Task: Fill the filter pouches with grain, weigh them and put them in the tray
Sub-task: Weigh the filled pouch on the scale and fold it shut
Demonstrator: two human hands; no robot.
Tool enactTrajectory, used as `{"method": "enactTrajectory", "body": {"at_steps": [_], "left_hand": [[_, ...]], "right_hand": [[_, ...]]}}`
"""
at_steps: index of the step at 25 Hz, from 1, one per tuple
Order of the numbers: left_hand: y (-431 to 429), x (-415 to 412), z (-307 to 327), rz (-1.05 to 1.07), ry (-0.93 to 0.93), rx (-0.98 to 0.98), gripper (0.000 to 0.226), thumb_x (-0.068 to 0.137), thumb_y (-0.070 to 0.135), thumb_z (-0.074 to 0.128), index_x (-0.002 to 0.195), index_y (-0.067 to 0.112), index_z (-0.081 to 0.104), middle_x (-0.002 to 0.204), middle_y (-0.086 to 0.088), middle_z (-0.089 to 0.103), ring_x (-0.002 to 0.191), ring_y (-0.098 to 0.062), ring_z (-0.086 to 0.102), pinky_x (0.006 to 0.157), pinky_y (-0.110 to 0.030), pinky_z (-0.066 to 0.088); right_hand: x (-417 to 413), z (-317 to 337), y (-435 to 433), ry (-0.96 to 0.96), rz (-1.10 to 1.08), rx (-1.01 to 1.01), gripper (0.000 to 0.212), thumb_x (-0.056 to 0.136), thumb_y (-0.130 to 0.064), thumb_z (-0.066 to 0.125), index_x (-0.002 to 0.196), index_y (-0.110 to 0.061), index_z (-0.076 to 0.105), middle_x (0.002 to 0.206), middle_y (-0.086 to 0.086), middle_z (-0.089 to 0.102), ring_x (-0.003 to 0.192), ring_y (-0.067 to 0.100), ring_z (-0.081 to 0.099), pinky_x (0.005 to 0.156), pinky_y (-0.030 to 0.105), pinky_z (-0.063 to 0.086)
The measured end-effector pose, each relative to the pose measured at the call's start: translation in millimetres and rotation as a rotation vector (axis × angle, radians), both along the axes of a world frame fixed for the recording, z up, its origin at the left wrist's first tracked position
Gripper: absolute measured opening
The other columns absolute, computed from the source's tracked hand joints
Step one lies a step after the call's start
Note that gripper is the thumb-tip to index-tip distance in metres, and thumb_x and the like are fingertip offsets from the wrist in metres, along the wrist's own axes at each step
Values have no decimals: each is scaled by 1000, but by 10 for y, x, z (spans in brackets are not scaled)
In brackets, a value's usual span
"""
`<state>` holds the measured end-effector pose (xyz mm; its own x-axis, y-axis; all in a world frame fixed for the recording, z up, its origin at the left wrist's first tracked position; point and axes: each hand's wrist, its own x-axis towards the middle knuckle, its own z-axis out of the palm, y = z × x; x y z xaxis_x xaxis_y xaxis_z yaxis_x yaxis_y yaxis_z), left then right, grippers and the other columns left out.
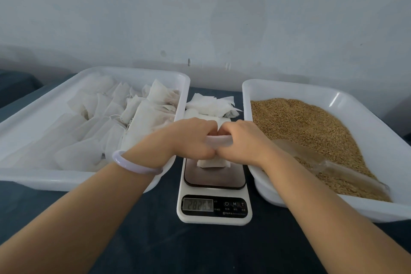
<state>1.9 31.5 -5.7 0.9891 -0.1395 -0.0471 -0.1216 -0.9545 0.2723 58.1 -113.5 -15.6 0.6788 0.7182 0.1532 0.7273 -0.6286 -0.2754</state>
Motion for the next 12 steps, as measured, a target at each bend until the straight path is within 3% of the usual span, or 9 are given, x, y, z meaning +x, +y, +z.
{"method": "enactTrajectory", "body": {"at_steps": [4, 12], "left_hand": [[-6, -33, 22, 38, -12, -73, 13, 77, 23, 57, 79, 25, 45, 73, 13, 48, 81, -19, 52, 67, -29, 37], [-4, -78, 57, 43, -50, -143, 10, 78, 19, 58, 78, 23, 49, 69, 13, 48, 78, -18, 50, 67, -28, 36]], "right_hand": [[-4, 8, -28, 78, -4, 39, 19, 74, -29, 54, 87, -19, 63, 82, -4, 64, 80, 18, 53, 56, 16, 31], [-31, 28, -35, 126, -18, 80, 13, 74, -29, 56, 85, -23, 60, 83, -6, 61, 82, 17, 53, 58, 19, 31]]}}
